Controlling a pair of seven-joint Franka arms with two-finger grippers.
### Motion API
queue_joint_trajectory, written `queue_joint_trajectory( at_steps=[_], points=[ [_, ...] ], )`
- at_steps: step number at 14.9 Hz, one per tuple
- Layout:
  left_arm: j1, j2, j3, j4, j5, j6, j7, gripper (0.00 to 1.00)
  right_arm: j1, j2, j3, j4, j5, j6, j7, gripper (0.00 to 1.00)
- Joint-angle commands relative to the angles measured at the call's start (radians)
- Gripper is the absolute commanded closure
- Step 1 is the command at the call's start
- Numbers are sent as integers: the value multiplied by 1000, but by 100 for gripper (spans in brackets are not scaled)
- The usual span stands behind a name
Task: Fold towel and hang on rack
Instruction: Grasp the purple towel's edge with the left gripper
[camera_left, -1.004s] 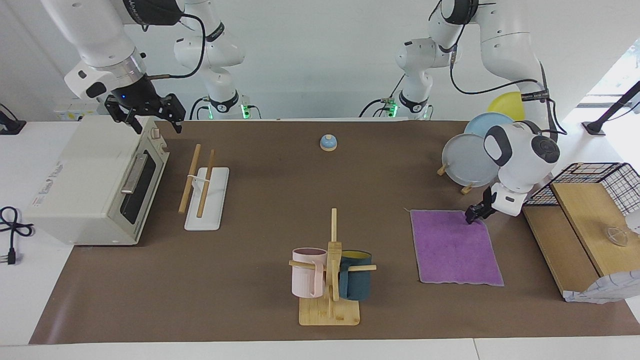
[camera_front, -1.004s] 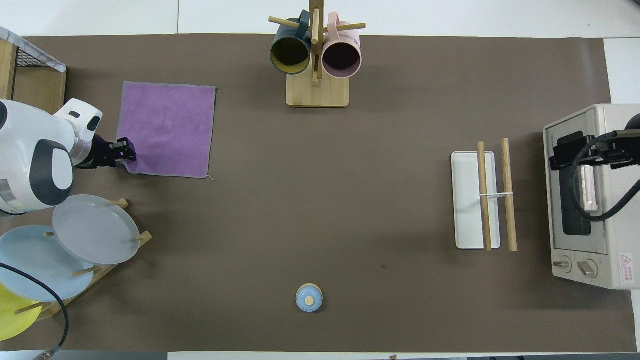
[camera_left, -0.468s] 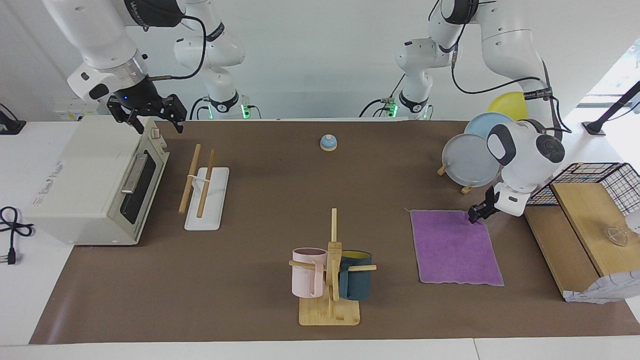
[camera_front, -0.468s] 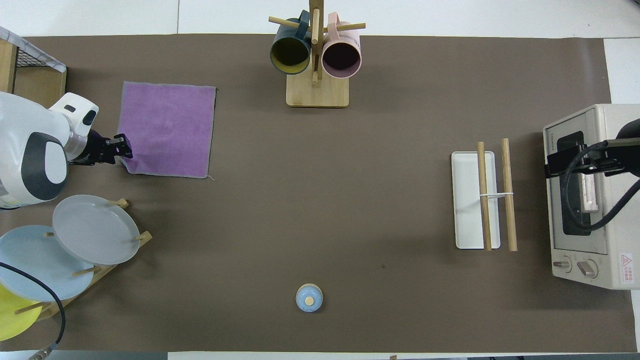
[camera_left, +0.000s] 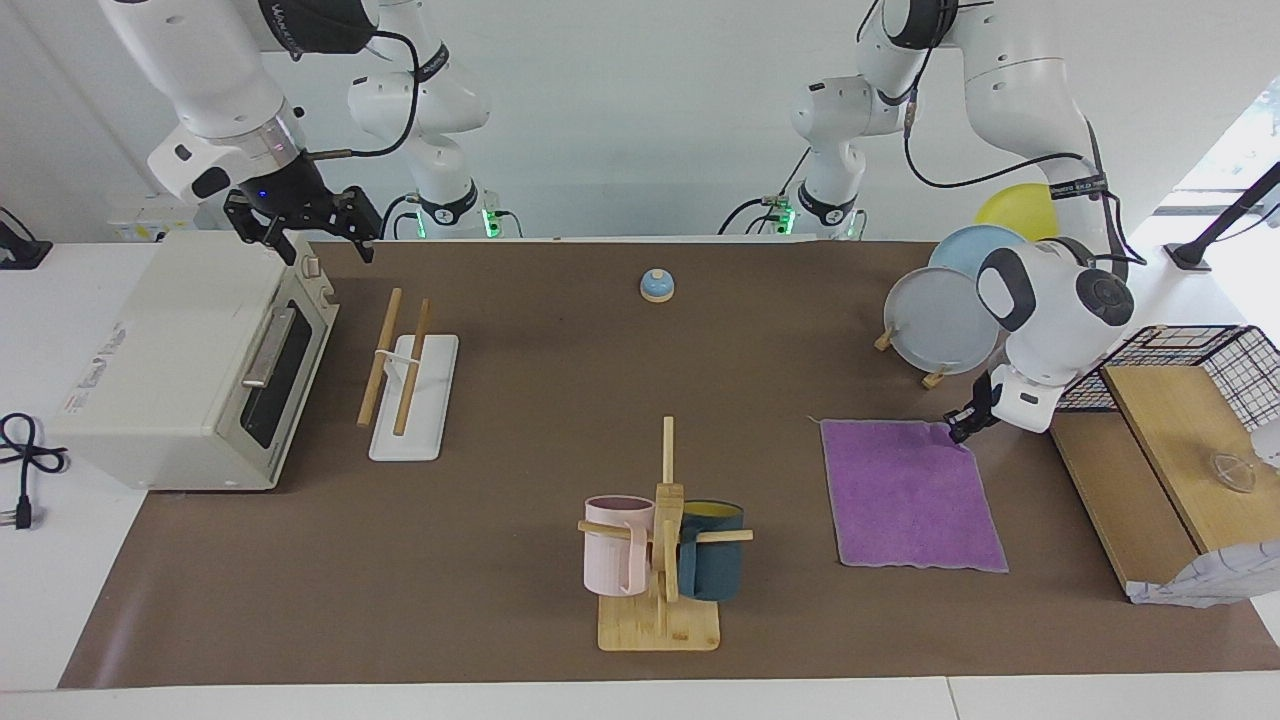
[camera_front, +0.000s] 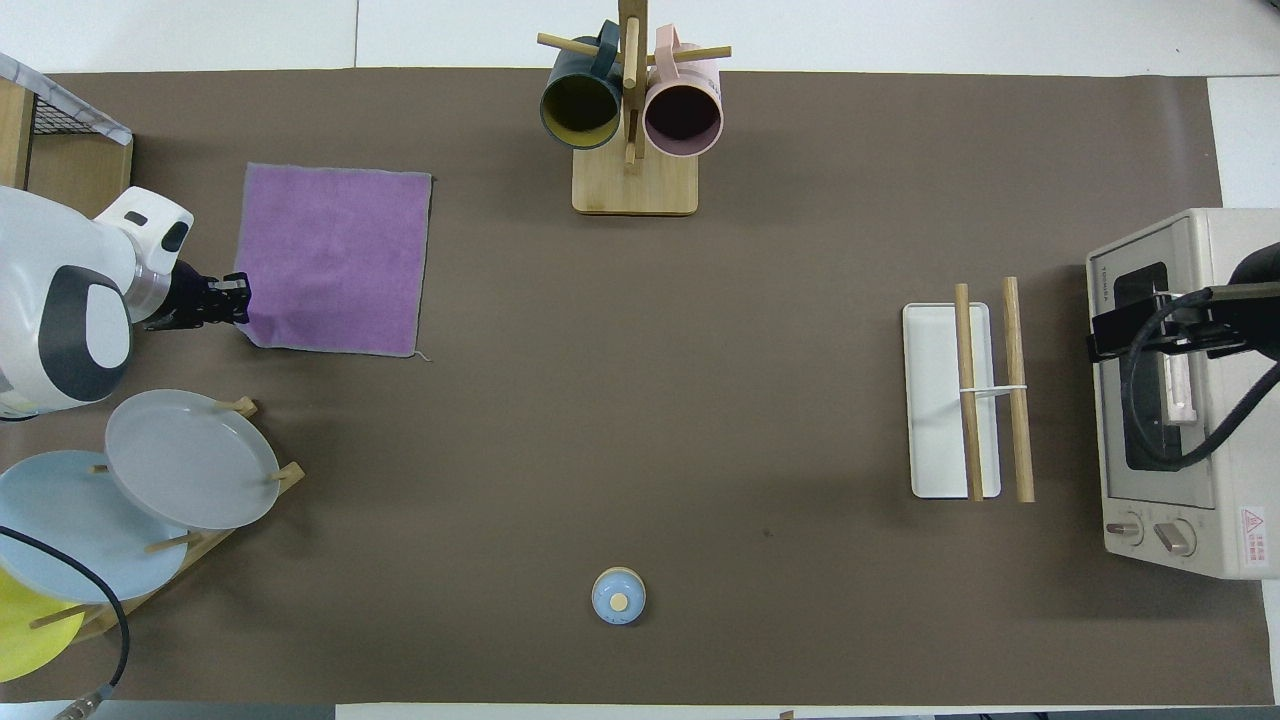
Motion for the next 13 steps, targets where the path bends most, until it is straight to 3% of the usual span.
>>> queue_joint_trajectory(
  at_steps=[1,13],
  points=[
    [15,0,-4,0,-7,-15,0,100,-5,-25,4,-28,-3,-4,-25,0],
    [-28,-71,-5,17,3,-15,133,100,0,-26,4,-30,-3,-2,-24,0]
  ],
)
